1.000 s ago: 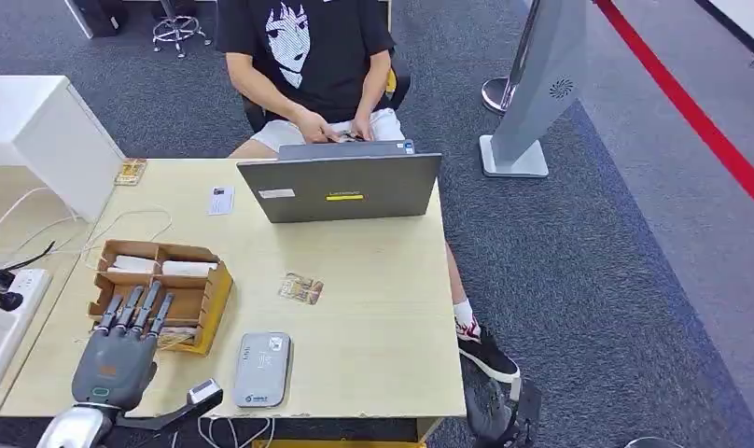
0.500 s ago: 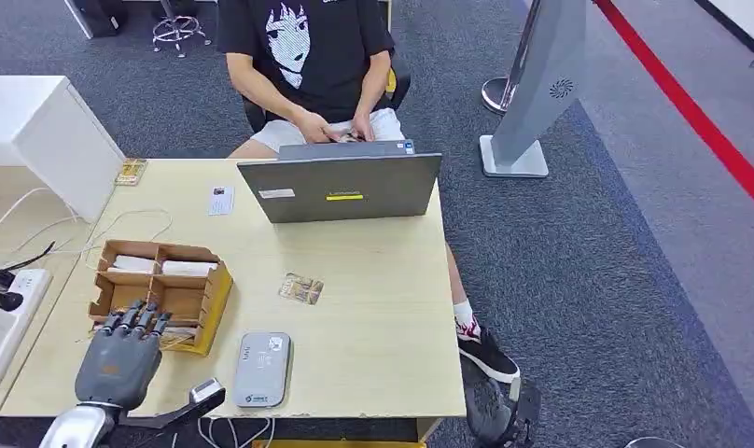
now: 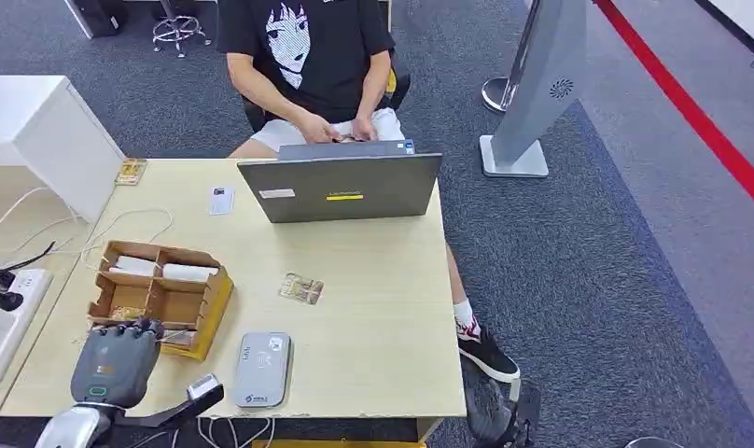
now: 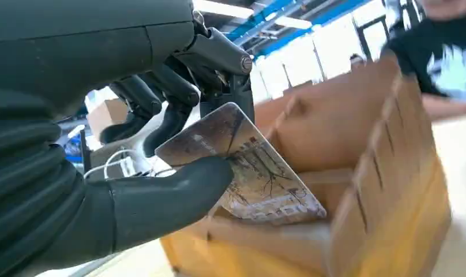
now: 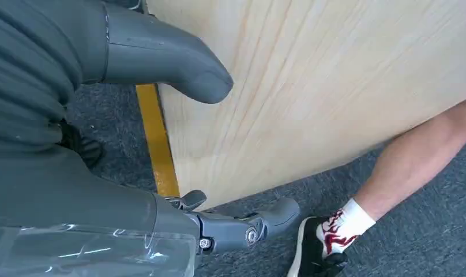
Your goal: Pass the card to the sensor for recognition and then transmit it.
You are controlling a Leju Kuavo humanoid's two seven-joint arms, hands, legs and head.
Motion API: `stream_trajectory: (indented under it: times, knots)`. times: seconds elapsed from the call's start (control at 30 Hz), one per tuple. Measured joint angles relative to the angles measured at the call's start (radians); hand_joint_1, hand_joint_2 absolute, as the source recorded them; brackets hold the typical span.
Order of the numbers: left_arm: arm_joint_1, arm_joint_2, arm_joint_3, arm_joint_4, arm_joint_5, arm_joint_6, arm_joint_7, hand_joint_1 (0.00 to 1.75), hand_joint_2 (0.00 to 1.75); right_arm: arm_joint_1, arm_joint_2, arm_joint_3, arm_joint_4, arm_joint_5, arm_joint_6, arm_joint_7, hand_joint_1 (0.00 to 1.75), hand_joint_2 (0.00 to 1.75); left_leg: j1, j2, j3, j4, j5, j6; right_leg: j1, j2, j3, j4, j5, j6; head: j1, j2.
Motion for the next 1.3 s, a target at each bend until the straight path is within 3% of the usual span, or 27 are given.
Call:
stream_trajectory:
  times: [0.13,0.27,0.37,0.63,0.83,1.0,1.03,1.07,1.3]
  knots:
    - [-0.047,0.005,0.01,-0.125,0.097,-0.012,-0.046,1.75,1.75,0.01,0.001,0.0,-0.008,0.0,-0.001,-0.009,0.0,1.75,0.0,-0.002,0.0,0.0,0.0,0.001,0.0,-0.002,0.0,0.0,0.0,0.0,0.0,0.0]
    - [-0.127,0.027,0.009,-0.232,0.116,-0.083,-0.035,1.75,1.75,0.016,0.003,-0.002,-0.014,0.009,-0.001,-0.01,0.0,1.75,0.0,-0.001,0.0,0.0,0.001,0.0,0.0,-0.002,0.0,0.0,0.0,0.0,0.0,0.0]
    - [-0.215,0.063,0.01,-0.249,0.118,-0.149,-0.004,1.75,1.75,0.015,0.004,-0.002,-0.014,0.021,0.0,-0.01,0.0,1.75,0.0,-0.001,0.0,0.0,0.001,0.0,0.0,-0.003,0.0,0.0,0.0,0.0,0.0,0.0]
    - [-0.377,0.157,0.013,-0.153,0.077,-0.205,0.025,1.75,1.75,0.009,0.008,-0.001,-0.013,0.036,0.01,-0.01,0.0,1.75,0.001,-0.001,0.0,0.0,0.002,-0.001,0.0,-0.002,0.0,0.001,0.0,-0.001,0.0,0.0]
    - [-0.424,0.182,0.013,-0.079,0.026,-0.236,0.052,1.75,1.75,0.004,0.008,0.004,-0.009,0.043,0.014,-0.008,0.0,1.75,0.001,-0.001,0.0,0.0,0.002,-0.001,0.0,-0.002,0.0,0.001,0.0,-0.001,0.0,0.0]
    - [-0.44,0.187,0.011,0.009,-0.024,-0.207,0.055,1.75,1.75,-0.005,0.009,0.007,0.0,0.043,0.018,-0.008,0.0,1.75,0.001,-0.001,0.0,0.0,0.002,-0.001,0.0,-0.001,0.0,0.001,0.0,-0.001,0.0,0.0]
    - [-0.438,0.187,0.011,0.021,-0.027,-0.201,0.055,1.69,1.75,-0.005,0.009,0.008,0.001,0.042,0.018,-0.007,0.0,1.75,0.001,0.0,0.0,0.0,0.002,-0.001,0.0,-0.001,0.0,0.001,0.0,-0.001,0.0,0.0]
    - [-0.436,0.187,0.011,0.027,-0.028,-0.197,0.055,0.0,1.75,-0.005,0.009,0.008,0.003,0.042,0.018,-0.007,0.0,1.75,0.001,0.0,0.0,0.0,0.002,-0.001,0.0,-0.001,0.0,0.001,0.0,-0.001,0.0,0.0]
    - [-0.404,0.187,0.011,0.029,-0.009,-0.154,0.036,0.0,1.75,-0.004,0.009,0.014,0.008,0.034,0.021,-0.008,0.0,1.75,0.001,0.0,0.0,0.0,0.001,-0.001,0.0,0.001,0.0,0.001,0.0,-0.001,0.0,0.0]
